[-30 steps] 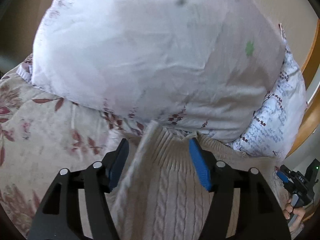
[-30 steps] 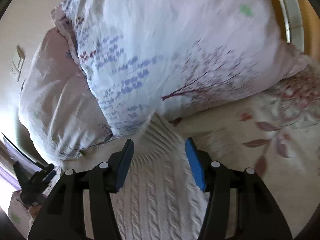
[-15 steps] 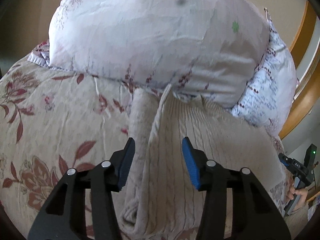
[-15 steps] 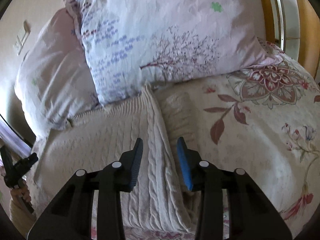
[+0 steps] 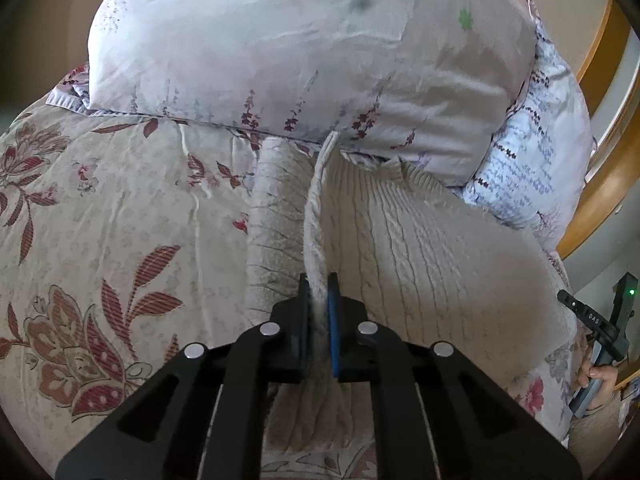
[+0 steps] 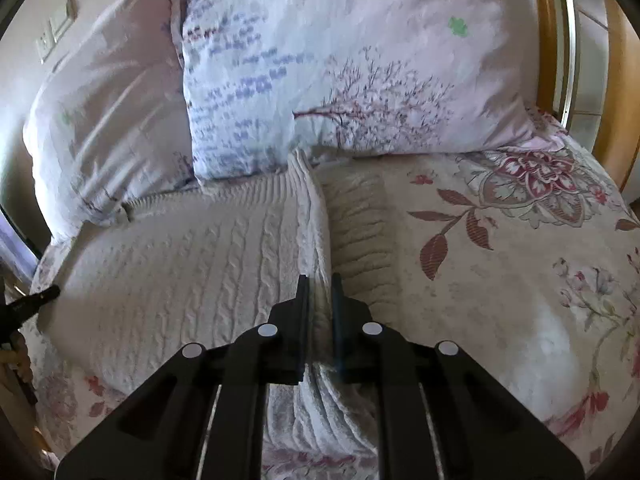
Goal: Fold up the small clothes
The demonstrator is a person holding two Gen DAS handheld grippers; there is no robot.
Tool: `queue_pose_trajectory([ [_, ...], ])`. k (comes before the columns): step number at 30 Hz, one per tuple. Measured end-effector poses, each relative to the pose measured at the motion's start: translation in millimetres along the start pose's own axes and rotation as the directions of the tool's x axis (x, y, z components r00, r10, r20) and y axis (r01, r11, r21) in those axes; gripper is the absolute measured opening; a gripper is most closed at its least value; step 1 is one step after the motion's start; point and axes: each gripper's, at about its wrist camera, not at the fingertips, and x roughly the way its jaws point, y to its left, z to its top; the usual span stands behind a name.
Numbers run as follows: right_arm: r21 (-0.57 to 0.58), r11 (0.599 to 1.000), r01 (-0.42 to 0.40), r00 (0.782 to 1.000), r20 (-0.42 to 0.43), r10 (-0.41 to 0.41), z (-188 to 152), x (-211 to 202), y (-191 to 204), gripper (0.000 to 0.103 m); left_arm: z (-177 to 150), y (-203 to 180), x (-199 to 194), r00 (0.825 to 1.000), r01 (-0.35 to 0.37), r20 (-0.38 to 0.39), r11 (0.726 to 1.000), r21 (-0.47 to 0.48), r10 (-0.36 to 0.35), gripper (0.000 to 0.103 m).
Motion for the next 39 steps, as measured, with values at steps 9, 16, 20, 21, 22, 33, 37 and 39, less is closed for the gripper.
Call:
queue_pose_trajectory([
  [9,0.033,0.998,0.047,0.999,-0.021,-0.047,-16,-9,-7,0.010,-6,11,-4,0.999,0.031,-0.007,0.999,-0.016,-0.031,0.007],
  [16,0.076,0.992,0.097,0.995,-0.042,-0.094,-22,-3,-8,0.010,-9,13,7,1.000,0.012,-0.017,1.000,-0.008,-0.012,0.007],
  [20,0.078,0.989,0.122,0.993,-0.006,-0.122,-27,-16,-1,0.010,-10,12,4,1.000,0.017,-0.010,1.000,-0.002,-0.017,0.007],
  [21,0.083,0.989,0.124,0.992,-0.011,-0.124,-28,-15,-2,0.010,-11,12,4,1.000,0.016,-0.010,1.000,0.000,-0.016,0.007],
  [22,0.085,0.988,0.127,0.992,-0.022,-0.126,-28,-11,-5,0.010,-11,12,5,1.000,0.015,-0.010,1.000,0.000,-0.015,0.007],
  [33,-0.034,0.994,0.107,0.992,0.065,-0.104,-23,-30,21,0.042,-15,-17,-37,0.989,-0.007,0.147,0.994,0.112,-0.010,0.053],
  [37,-0.119,0.991,0.065,0.998,0.027,-0.062,-27,-21,41,0.042,-21,-44,-31,0.992,-0.016,0.127,0.975,0.222,-0.013,0.059],
  [39,-0.149,0.986,0.068,0.998,-0.003,-0.069,-30,-14,47,0.042,-23,-46,-19,0.997,-0.004,0.080,0.976,0.220,-0.014,0.059],
])
